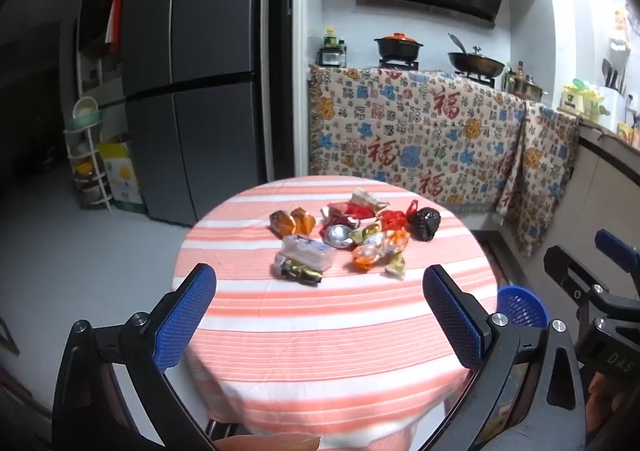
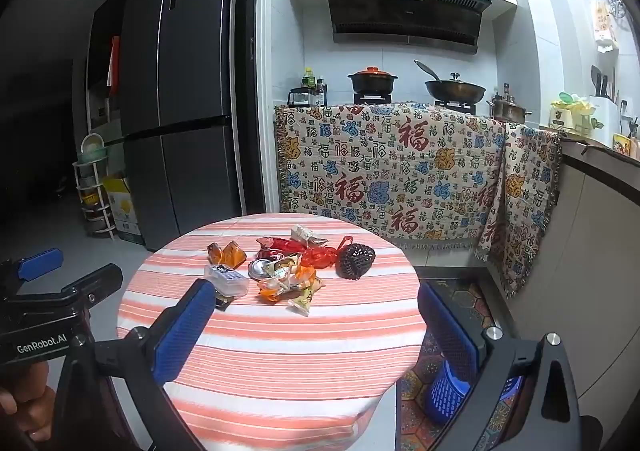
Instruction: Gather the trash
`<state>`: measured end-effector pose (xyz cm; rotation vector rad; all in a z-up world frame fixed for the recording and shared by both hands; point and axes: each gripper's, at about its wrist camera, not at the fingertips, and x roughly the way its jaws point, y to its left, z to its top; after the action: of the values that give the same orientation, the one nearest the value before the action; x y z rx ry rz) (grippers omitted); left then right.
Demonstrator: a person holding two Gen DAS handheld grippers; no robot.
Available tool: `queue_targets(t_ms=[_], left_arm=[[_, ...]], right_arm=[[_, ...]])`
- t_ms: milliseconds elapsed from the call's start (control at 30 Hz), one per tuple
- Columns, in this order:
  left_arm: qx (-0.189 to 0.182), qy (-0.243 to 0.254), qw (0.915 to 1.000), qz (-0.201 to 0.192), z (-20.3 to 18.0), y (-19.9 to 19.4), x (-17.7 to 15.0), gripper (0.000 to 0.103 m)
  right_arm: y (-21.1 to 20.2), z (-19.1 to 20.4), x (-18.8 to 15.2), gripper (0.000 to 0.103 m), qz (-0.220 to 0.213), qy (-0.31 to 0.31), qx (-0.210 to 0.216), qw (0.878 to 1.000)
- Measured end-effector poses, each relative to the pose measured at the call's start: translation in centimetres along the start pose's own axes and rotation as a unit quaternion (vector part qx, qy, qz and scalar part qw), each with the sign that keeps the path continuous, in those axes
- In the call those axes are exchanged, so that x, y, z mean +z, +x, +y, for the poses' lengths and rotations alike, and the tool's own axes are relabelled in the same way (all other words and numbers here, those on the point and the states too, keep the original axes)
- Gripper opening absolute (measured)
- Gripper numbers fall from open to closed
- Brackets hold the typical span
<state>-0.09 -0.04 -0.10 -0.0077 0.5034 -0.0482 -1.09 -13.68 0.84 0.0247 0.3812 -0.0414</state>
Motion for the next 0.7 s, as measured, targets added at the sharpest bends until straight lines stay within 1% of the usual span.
queue_targets(t_ms=[67, 100, 267, 300, 367, 400, 600, 700], left_arm=[[-0.003, -0.001, 1.0000, 0.001, 0.1, 0.0, 0.1, 0.103], [-0.003, -0.001, 1.0000, 0.002, 0.1, 0.0, 0.2, 0.103], [-0.004, -0.001, 1.0000, 0.001, 0.2, -0.1, 0.0, 0.103], [-0.004, -0.001, 1.0000, 0.001, 0.3, -0.1, 0.1, 0.103], [-0.005, 0.000, 1.0000, 0.001, 0.5, -0.2, 0.2, 0.103], [-0.003, 0.002, 1.0000, 0.001, -0.1, 0.0, -0.1, 0.103], [-0.006, 0.005, 1.0000, 0.004, 0.3, 0.2, -0.2, 0.103], [-0.005, 0.007, 1.0000, 0.004, -0.5, 0.0, -0.3, 0.103]], right_arm=[[-0.1, 0.3, 0.0, 0.103, -0.002, -0.002, 0.000, 1.000], [0.5, -0.4, -0.1, 0.103, 0.005, 0.008, -0.001, 1.000], [0.3, 0.9, -0.3, 0.103, 0.002, 0.003, -0.005, 1.000], [0.1, 0.2, 0.0, 0.103, 0.001, 0.009, -0.003, 1.000], [0.1, 0.4, 0.1, 0.103, 0.002, 0.008, -0.004, 1.000], [0.1, 0.4, 0.1, 0.103, 0.001, 0.009, -0.003, 1.000], [-0.1, 0.5, 0.3, 0.103, 0.003, 0.012, -0.004, 1.000], [-0.1, 0.5, 0.4, 0.103, 0.003, 0.013, -0.004, 1.000]])
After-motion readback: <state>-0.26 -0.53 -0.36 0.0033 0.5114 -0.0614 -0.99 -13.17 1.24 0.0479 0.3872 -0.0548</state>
